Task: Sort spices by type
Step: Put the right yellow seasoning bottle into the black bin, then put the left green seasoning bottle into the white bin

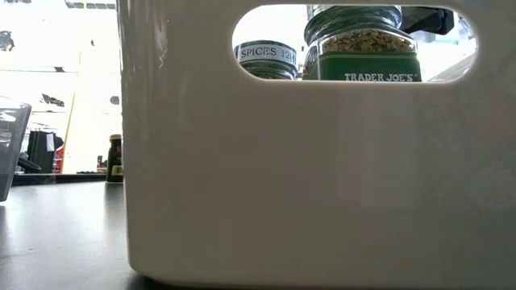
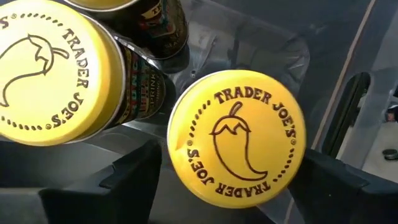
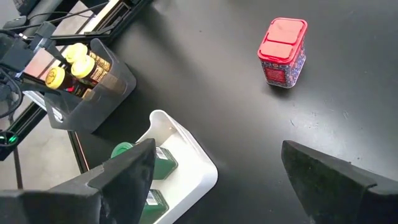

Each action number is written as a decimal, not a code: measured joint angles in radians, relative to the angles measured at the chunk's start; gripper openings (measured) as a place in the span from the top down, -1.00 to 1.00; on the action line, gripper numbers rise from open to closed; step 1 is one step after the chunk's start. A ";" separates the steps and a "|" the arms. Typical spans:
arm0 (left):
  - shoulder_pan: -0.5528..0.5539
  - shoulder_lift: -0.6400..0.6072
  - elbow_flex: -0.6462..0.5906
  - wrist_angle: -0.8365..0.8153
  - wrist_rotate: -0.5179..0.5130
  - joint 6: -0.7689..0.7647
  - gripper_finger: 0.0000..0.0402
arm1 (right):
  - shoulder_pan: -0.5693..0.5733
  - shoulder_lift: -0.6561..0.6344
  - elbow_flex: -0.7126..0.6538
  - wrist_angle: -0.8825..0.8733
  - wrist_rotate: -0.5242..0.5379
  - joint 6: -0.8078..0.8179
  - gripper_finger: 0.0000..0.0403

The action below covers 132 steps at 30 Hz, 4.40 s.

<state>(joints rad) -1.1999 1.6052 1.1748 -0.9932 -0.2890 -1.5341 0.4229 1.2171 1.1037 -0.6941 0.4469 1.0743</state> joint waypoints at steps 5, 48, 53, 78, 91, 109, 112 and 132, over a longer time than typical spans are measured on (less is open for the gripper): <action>0.000 0.000 0.000 -0.019 0.003 -0.004 -0.66 | 0.000 0.000 0.000 0.000 0.000 0.000 -0.85; 0.155 -0.374 0.144 -0.527 -0.409 -0.300 -0.69 | -0.007 0.000 0.000 -0.003 0.000 -0.046 -0.85; 0.323 -0.380 0.143 -0.578 -0.424 -0.254 -0.69 | -0.022 0.000 0.000 -0.029 0.001 -0.088 -0.85; 1.214 -0.380 0.143 -0.489 -0.348 0.122 -0.69 | -0.348 -0.003 -0.163 -0.050 -0.180 -0.526 -0.85; 1.932 -0.341 0.142 -0.332 -0.093 0.520 -0.66 | -0.545 -0.004 -0.138 -0.026 -0.216 -0.576 -0.85; 2.204 -0.042 0.142 -0.252 0.102 0.714 -0.65 | -0.574 -0.004 -0.137 -0.052 -0.217 -0.578 -0.85; 2.216 -0.026 0.142 -0.253 0.096 0.719 -0.65 | -0.574 -0.004 -0.136 -0.070 -0.216 -0.577 -0.85; 2.244 -0.017 0.114 -0.240 0.070 0.606 -0.65 | -0.573 -0.004 -0.136 -0.099 -0.216 -0.586 -0.85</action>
<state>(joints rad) 1.0443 1.5887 1.2889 -1.2329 -0.2188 -0.9280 -0.1505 1.2133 0.9672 -0.7933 0.2306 0.4887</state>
